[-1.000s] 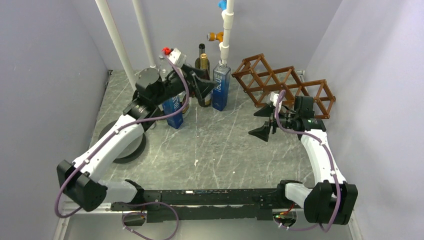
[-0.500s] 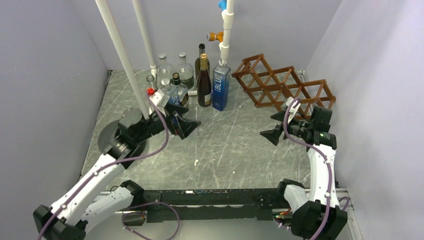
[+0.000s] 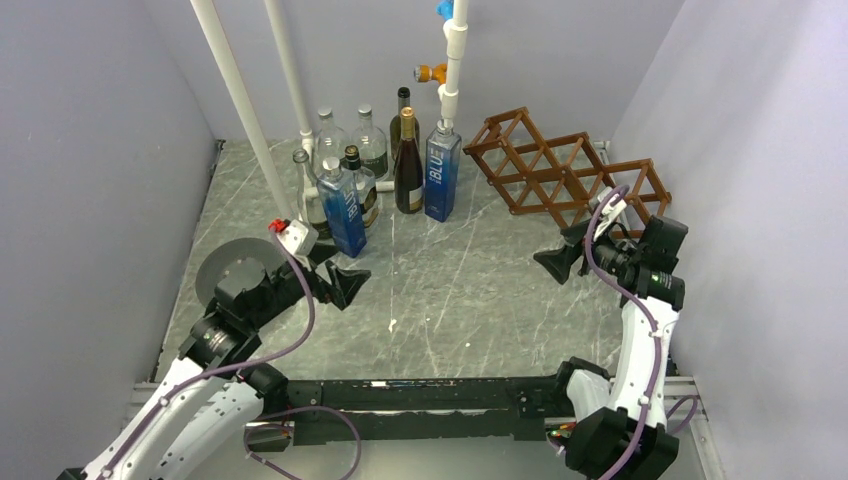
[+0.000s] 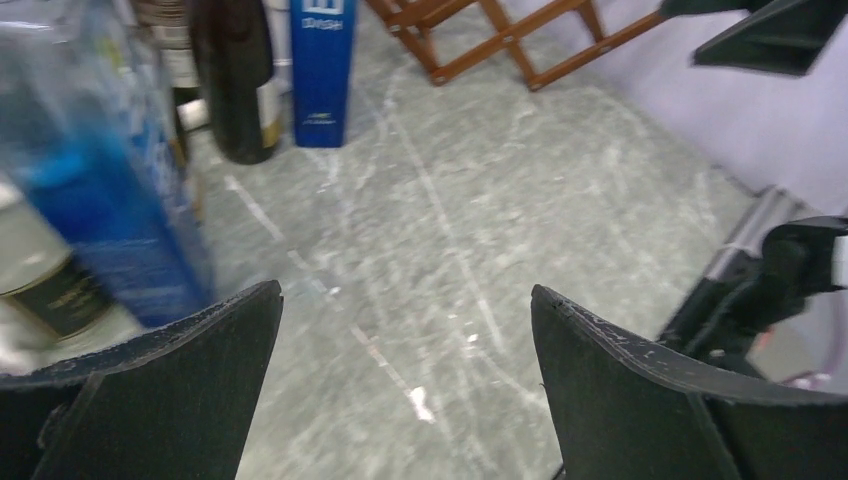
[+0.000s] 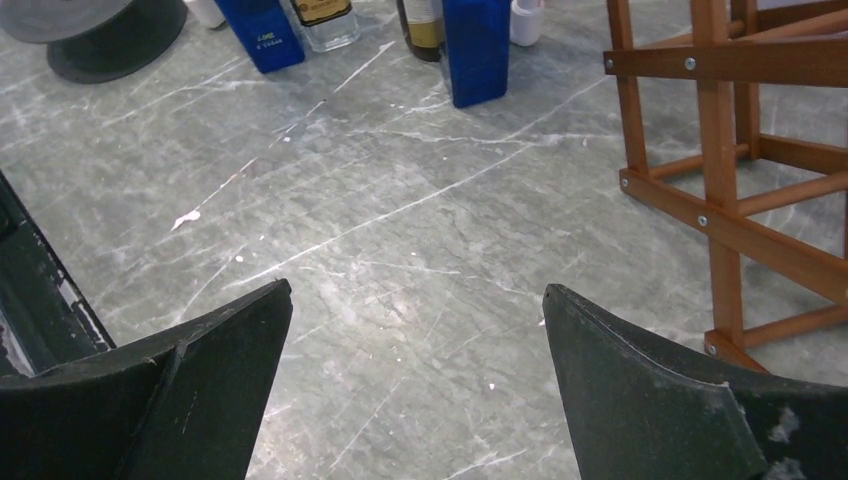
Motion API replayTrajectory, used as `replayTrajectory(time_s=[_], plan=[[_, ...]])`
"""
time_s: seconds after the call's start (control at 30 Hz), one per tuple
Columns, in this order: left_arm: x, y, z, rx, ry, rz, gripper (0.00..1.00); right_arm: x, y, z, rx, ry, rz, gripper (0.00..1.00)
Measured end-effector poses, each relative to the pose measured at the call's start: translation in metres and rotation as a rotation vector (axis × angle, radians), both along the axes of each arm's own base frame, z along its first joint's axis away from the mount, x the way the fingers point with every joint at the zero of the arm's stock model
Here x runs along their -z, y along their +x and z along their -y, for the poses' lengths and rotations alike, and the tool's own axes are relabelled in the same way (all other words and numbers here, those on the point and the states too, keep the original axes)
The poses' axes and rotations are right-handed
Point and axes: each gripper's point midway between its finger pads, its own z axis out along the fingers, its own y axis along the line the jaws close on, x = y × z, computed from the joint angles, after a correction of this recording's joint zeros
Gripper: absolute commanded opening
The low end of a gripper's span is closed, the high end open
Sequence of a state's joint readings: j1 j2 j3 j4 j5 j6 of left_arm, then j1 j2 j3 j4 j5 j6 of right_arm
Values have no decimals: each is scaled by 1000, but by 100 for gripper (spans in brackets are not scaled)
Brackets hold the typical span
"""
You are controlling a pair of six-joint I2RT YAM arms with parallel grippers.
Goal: Take the wine bottle off the wine rack
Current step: Reset both arms
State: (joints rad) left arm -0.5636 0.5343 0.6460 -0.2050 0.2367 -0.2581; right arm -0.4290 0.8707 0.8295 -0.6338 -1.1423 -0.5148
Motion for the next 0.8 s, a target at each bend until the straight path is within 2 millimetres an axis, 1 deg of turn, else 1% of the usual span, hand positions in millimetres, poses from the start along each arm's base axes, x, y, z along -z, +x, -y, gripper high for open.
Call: replayTrajectory(time_s=[0.17,0.3,0.37,0.47,0.57,0.63,0.7,0.8], plan=[[9,8,-31,-129,135,21,99,-9,3,6,35,-17,5,100],[21,17,-51,-210,216,10,100,-10,5,12,76,-13,-10,100],[24,22,-64,-263,234,-1,99,-11,5,15,99,-6,-17,100],[23,27,-83,-346,233,2,99,-16,4,16,124,1,-13,100],[22,31,-107,-453,223,15,99,-24,5,18,160,1,11,100],[24,33,-120,-509,227,12,100,-30,6,20,185,2,30,100],[26,34,-127,-543,237,6,100,-34,8,23,216,14,37,100],[29,33,-130,-557,246,11,99,-37,12,26,256,36,41,100]])
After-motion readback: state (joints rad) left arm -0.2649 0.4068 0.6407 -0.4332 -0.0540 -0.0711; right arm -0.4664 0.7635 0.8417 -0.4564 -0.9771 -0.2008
